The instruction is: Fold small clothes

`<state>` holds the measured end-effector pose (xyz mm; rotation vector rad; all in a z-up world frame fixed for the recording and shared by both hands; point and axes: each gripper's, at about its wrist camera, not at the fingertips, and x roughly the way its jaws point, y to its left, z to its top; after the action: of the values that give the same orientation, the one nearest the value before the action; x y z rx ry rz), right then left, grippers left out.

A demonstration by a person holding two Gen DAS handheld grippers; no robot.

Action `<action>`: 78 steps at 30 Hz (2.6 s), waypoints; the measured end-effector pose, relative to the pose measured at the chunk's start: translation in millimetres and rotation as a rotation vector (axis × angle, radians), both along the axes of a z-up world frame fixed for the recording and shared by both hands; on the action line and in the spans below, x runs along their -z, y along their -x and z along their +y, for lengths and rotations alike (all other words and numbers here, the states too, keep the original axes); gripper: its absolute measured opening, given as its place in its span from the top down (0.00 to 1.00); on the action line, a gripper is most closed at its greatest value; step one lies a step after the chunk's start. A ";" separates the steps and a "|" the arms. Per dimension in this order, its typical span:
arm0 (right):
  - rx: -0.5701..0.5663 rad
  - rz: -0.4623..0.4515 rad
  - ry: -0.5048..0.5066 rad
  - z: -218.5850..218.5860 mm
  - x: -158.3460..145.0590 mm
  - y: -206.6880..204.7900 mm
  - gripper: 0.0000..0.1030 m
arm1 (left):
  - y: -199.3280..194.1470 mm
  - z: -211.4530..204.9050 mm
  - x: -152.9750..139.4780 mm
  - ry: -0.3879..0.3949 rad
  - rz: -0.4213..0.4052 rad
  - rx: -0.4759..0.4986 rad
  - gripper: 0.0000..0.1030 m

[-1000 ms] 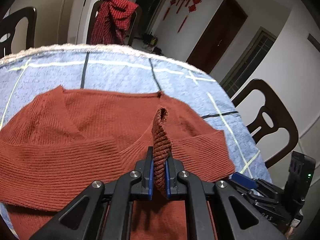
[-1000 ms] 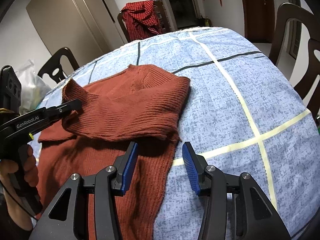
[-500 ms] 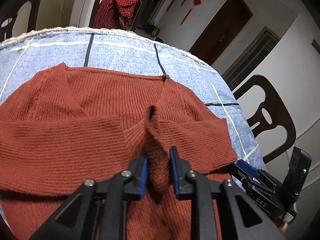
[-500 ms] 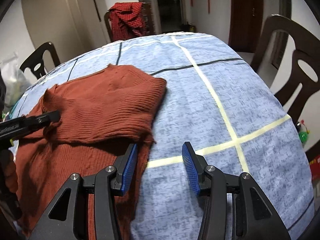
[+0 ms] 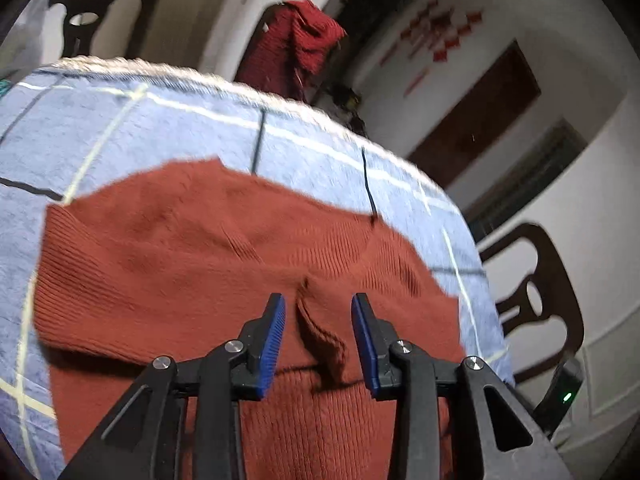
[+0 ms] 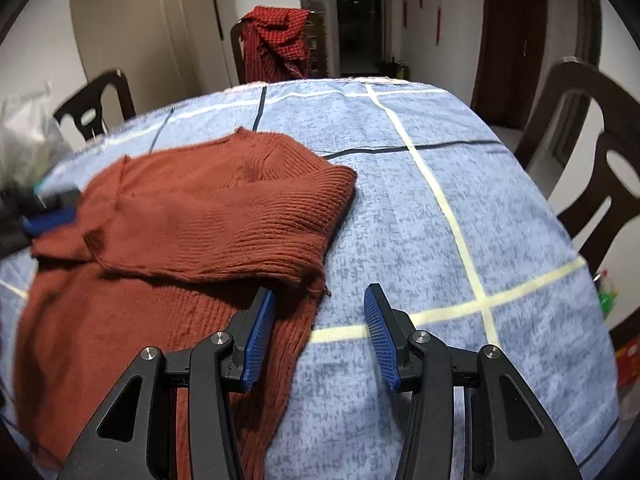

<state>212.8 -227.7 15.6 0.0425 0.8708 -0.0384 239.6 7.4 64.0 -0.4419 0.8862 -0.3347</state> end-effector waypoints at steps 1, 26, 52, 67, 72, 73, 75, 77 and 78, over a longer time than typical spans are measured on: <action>0.008 -0.004 0.006 0.1 0.4 -0.5 0.55 | -1.2 0.1 -2.8 -0.003 -0.008 -0.005 0.63; 0.204 -0.067 -0.278 -67.4 -12.9 14.7 0.55 | -1.0 -65.7 27.5 -0.154 0.086 0.214 0.59; -0.068 -0.006 0.007 -12.1 -3.4 -32.5 0.80 | 12.5 -46.3 24.9 -0.244 0.052 0.206 0.59; -0.103 -0.018 0.025 4.6 -6.3 -26.6 0.80 | 31.6 -6.7 21.8 -0.219 0.057 0.194 0.53; -0.092 -0.030 0.066 9.0 -19.6 -12.3 0.80 | 45.2 8.7 21.3 -0.211 0.061 0.188 0.50; -0.114 -0.039 0.072 13.2 -22.1 -5.3 0.80 | 48.8 12.2 20.9 -0.207 0.059 0.186 0.48; -0.149 -0.032 0.044 17.8 -23.1 8.2 0.80 | 57.1 18.9 20.0 -0.207 0.056 0.176 0.47; -0.179 -0.022 0.017 20.6 -19.7 20.9 0.80 | 66.5 24.0 20.4 -0.208 0.060 0.178 0.47; -0.191 -0.014 0.022 22.9 -16.1 29.0 0.80 | 72.1 26.0 21.0 -0.207 0.062 0.183 0.47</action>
<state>183.8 -204.8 31.6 -0.0605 0.8576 0.1309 167.5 33.4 42.9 -0.1810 1.0137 -0.3941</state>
